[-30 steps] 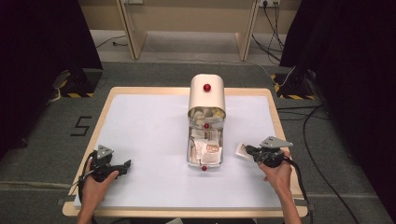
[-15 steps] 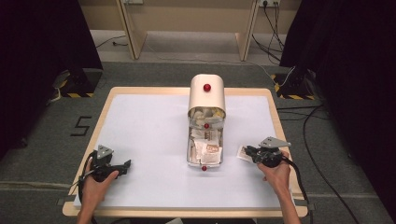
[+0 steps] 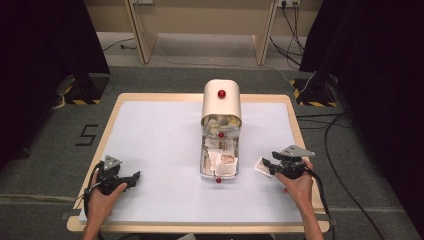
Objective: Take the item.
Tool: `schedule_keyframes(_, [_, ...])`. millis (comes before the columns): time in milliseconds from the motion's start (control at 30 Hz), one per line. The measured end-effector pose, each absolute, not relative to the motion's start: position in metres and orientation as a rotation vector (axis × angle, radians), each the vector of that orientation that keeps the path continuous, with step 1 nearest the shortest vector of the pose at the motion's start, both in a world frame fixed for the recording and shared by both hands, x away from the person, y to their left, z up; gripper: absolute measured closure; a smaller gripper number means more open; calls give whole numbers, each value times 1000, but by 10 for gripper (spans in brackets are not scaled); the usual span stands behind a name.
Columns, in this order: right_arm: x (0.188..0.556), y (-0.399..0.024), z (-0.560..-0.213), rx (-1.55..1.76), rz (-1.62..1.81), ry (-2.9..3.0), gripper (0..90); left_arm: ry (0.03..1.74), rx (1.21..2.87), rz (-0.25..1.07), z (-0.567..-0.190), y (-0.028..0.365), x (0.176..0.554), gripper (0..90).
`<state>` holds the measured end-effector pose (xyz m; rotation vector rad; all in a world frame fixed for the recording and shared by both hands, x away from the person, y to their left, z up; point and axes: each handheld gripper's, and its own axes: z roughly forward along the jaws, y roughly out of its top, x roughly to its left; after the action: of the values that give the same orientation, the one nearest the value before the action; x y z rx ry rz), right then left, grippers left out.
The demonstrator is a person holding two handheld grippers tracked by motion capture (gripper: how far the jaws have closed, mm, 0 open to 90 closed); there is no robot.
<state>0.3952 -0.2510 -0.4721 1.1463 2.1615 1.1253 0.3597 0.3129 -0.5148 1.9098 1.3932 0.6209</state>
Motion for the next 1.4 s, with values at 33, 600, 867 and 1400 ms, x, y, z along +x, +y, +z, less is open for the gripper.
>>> schedule_keyframes(33, [395,-251,-472,1160,1124,2155,427,1393,1909,621,-515,313,360,125])
schedule_keyframes(600, [392,-253,-464,1214,1127,2115,277,1393,1909,621,-515,313,360,125])
schedule_keyframes(867, [390,-254,-463,1220,1133,2115,269,1393,1909,621,-515,313,360,125])
schedule_keyframes(1400, [377,-258,-459,1203,1139,2132,261,1393,1909,621,-515,313,360,125])
